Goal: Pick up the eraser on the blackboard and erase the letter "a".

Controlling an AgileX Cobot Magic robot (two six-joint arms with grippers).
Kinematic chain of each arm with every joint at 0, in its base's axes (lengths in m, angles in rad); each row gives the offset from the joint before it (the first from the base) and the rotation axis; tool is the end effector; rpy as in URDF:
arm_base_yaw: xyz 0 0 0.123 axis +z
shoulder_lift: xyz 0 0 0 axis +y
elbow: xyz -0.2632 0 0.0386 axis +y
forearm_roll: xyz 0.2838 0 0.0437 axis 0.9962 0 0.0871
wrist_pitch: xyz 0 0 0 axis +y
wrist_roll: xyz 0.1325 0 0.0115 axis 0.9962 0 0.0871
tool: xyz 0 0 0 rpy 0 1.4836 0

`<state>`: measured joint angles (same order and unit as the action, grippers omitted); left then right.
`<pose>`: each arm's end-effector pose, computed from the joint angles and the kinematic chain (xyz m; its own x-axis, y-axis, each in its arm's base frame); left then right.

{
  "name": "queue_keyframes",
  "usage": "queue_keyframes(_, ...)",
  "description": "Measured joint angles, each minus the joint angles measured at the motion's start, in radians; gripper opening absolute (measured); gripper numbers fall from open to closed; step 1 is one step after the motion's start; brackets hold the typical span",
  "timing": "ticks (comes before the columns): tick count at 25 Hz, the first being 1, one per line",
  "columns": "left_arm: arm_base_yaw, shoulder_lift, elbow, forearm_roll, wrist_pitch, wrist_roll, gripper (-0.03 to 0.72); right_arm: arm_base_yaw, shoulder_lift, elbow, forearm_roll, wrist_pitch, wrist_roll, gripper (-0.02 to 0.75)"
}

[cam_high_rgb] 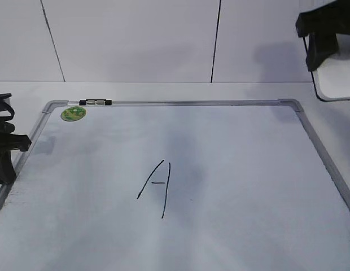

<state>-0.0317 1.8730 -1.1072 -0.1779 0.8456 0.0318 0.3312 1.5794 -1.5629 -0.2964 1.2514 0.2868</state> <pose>0.3564 -0.0289 0.0659 -0.9976 -0.0544 -0.0428 -0.0481 0.9895 -0.1365 0.3670 0.0872 0.3073 -0.8936 -0.1142 -0.4341 -0.0403 0.9836 -0.1757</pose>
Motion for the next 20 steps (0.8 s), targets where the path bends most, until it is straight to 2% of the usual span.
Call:
queue_keyframes(11, 0.000, 0.000, 0.000, -0.002, 0.000, 0.000, 0.029, -0.014, -0.004, 0.233, -0.005, -0.007, 0.025, 0.541)
queue_keyframes(20, 0.000, 0.000, 0.000, -0.006, 0.000, 0.000, 0.029, -0.055, 0.019, 0.311, 0.011, -0.014, 0.029, 0.541)
